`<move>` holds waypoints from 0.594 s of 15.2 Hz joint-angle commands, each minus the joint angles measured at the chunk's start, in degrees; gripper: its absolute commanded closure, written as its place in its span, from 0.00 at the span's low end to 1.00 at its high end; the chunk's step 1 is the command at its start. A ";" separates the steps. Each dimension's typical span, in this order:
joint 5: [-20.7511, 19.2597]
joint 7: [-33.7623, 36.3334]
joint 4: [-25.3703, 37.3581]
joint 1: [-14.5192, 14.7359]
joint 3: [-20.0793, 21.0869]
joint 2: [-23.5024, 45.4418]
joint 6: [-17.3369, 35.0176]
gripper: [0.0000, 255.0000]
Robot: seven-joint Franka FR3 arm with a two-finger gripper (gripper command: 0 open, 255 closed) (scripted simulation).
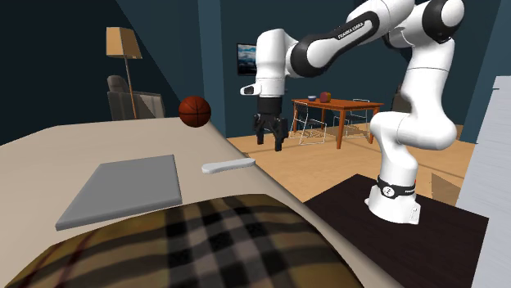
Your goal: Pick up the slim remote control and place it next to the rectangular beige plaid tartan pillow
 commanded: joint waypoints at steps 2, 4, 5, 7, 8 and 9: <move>1.18 -3.03 3.67 -1.14 -2.24 5.54 1.77 0.00; 2.38 -4.97 6.36 -1.92 -3.47 9.31 2.70 0.00; 3.07 -5.96 7.79 -2.37 -4.02 11.23 3.09 0.00; 4.61 -7.94 10.85 -3.40 -4.95 15.13 3.70 0.00; 5.44 -8.92 12.46 -3.97 -5.36 17.10 3.91 0.00; 6.29 -9.88 14.15 -4.60 -5.70 19.08 4.06 0.00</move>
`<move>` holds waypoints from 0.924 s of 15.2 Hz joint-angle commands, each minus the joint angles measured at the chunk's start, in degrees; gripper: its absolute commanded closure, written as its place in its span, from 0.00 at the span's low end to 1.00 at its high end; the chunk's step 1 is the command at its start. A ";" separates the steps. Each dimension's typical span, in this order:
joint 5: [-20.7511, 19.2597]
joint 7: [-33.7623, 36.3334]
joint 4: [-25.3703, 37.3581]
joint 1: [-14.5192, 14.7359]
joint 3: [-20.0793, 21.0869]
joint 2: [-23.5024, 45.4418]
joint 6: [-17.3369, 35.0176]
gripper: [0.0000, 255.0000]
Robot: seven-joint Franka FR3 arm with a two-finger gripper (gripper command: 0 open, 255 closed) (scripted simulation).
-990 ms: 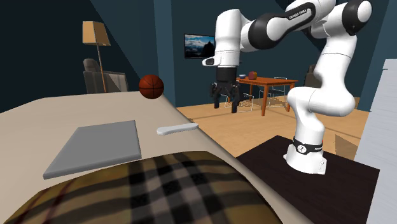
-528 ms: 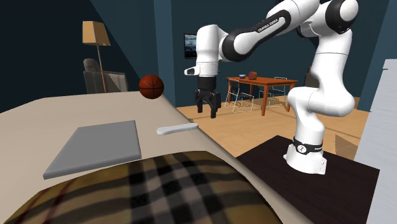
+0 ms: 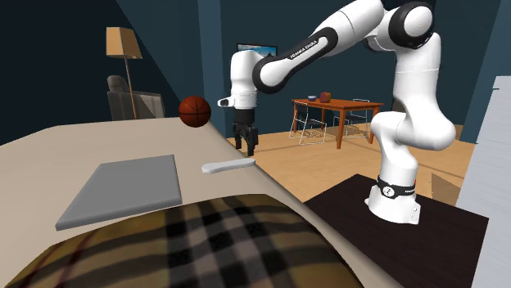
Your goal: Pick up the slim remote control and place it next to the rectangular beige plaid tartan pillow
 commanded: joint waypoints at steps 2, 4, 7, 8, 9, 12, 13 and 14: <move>2.65 -2.66 5.54 -1.89 -0.79 6.17 0.16 0.00; 4.40 -4.36 9.38 -3.54 -1.07 10.21 0.04 0.00; 5.80 -5.60 12.03 -4.96 -1.01 13.52 0.45 0.00; 6.00 -5.73 11.73 -5.03 -0.93 13.88 1.09 0.00; 6.21 -5.86 11.43 -5.10 -0.84 14.26 1.72 0.00; 6.87 -6.28 10.64 -5.32 -0.55 15.44 3.60 0.00; 7.10 -6.43 10.40 -5.40 -0.45 15.85 4.22 0.00; 7.23 -6.52 10.27 -5.45 -0.38 16.09 4.57 0.00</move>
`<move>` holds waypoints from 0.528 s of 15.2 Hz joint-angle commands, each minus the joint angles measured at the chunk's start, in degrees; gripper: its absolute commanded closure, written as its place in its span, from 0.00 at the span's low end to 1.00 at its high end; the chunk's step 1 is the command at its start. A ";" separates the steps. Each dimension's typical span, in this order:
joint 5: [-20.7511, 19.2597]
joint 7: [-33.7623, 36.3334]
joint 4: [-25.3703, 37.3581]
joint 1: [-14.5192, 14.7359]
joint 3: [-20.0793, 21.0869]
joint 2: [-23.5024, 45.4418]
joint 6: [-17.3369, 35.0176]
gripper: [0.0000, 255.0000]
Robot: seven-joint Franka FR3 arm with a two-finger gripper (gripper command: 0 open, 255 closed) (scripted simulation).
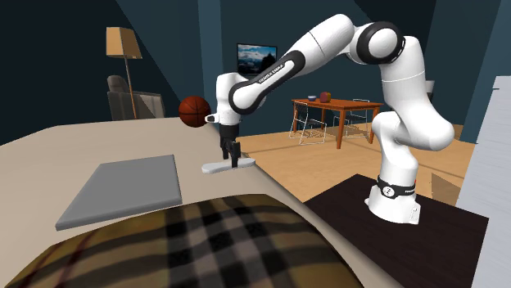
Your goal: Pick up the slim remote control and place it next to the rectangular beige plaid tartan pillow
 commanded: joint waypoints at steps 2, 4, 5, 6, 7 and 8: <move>0.15 0.00 -0.31 0.03 0.10 0.25 0.57 0.00; 0.15 0.00 -0.31 0.03 0.10 0.25 0.57 0.00; 0.15 0.00 -0.31 0.03 0.10 0.25 0.57 0.00; 0.15 0.00 -0.31 0.03 0.10 0.25 0.57 0.00; 0.14 0.00 -0.31 0.03 0.10 0.24 0.56 0.00; 0.14 0.00 -0.31 0.03 0.10 0.24 0.56 1.00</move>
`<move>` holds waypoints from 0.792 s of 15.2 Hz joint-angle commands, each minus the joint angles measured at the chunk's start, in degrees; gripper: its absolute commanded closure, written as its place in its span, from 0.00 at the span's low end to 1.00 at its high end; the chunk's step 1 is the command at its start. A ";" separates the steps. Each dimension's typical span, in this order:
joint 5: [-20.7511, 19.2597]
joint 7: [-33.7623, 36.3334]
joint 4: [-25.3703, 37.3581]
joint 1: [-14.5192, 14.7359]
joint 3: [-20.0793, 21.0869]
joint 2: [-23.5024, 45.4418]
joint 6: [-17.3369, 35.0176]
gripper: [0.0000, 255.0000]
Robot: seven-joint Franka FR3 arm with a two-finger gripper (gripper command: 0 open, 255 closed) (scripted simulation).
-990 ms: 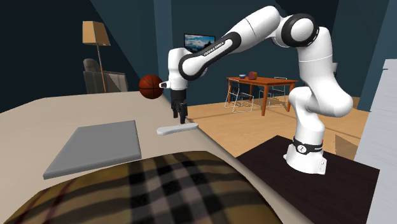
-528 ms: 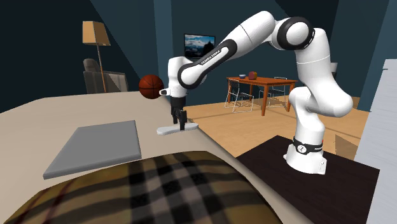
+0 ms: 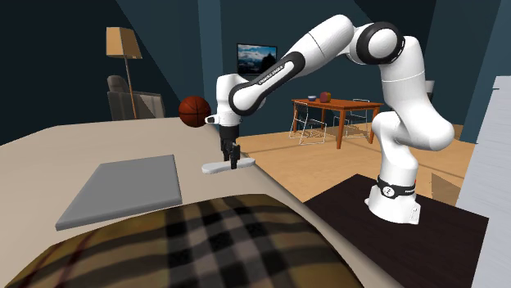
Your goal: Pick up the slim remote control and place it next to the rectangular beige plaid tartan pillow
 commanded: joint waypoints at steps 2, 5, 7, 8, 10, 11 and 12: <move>0.00 0.00 -0.01 0.01 0.01 0.01 -0.01 1.00; 0.00 0.00 -0.02 0.01 0.01 0.00 -0.01 1.00; 0.00 0.00 -0.02 0.01 0.01 0.01 0.00 1.00; 0.00 0.00 -0.03 0.01 0.01 0.00 0.00 1.00; -0.22 0.14 0.24 0.09 -0.10 -0.39 -0.62 1.00; -0.44 0.28 0.50 0.16 -0.20 -0.79 -1.24 1.00; -0.65 0.41 0.79 0.23 -0.30 -1.16 -1.88 1.00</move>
